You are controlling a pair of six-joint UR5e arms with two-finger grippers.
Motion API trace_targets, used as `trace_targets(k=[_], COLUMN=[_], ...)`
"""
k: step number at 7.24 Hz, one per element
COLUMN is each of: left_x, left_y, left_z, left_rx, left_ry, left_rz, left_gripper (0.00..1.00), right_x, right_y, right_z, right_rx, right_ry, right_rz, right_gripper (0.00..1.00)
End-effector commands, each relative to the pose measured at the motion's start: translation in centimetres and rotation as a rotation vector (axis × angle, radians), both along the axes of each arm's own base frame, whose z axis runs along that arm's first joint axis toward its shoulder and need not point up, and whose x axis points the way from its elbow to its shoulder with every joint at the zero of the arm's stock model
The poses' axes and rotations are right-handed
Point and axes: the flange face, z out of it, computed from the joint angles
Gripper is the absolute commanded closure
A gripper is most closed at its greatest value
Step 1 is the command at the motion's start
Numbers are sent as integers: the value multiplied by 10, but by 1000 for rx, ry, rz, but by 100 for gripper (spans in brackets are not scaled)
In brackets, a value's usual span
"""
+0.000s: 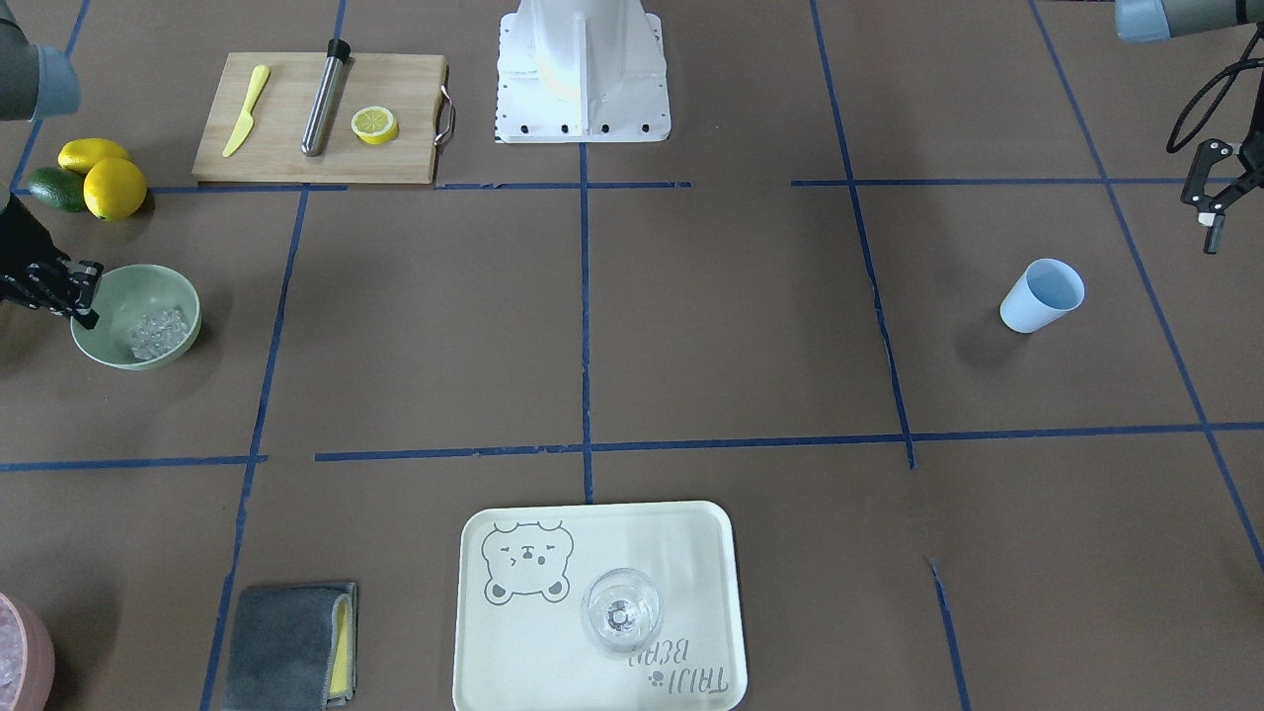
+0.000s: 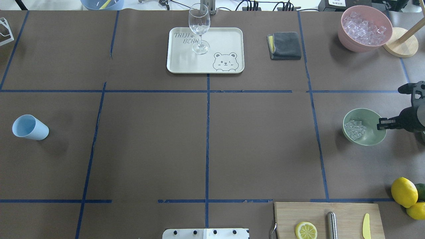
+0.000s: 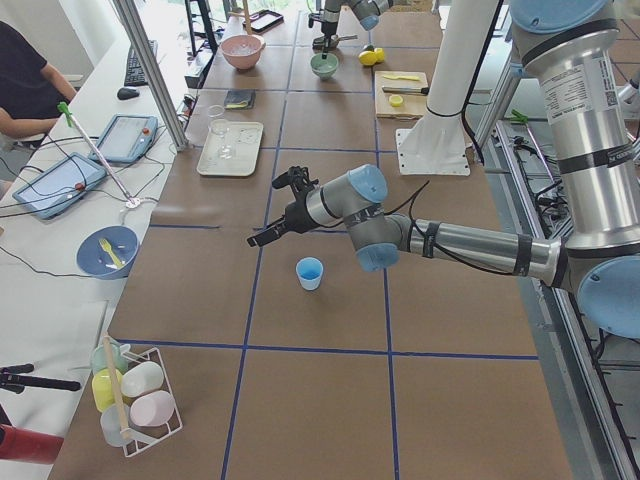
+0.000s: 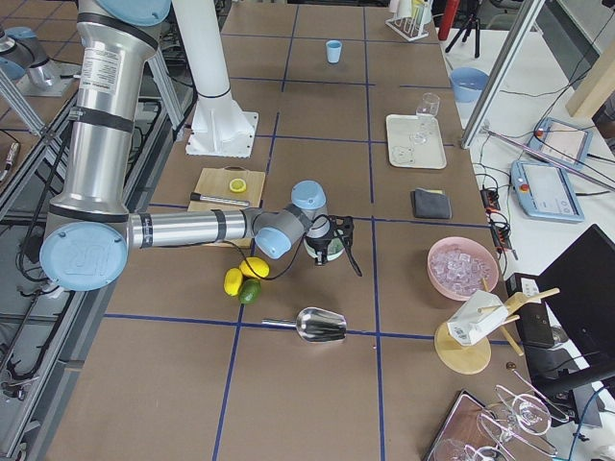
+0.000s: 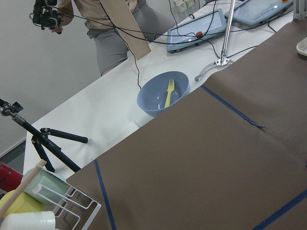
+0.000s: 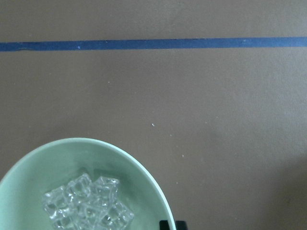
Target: Pour ice into bowl
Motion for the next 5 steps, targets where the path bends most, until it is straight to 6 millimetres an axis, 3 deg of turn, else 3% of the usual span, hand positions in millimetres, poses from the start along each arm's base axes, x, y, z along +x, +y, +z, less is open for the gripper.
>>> trace_targets(k=[1,3,5], left_x=[-6,-29,-61], left_y=[-1,-13,-62], left_z=[3,11,2], left_rx=[0,-46,-134], left_ry=[-26,-103,-207], left_rz=[25,46,68], left_gripper=[0,0,0], right_x=[21,60,100], right_y=[-8,-21,-29], right_z=[11,16,-1], right_rx=[3,57,81], right_ry=[-11,48,146], right_rz=[-10,-38,-134], right_gripper=[0,0,0])
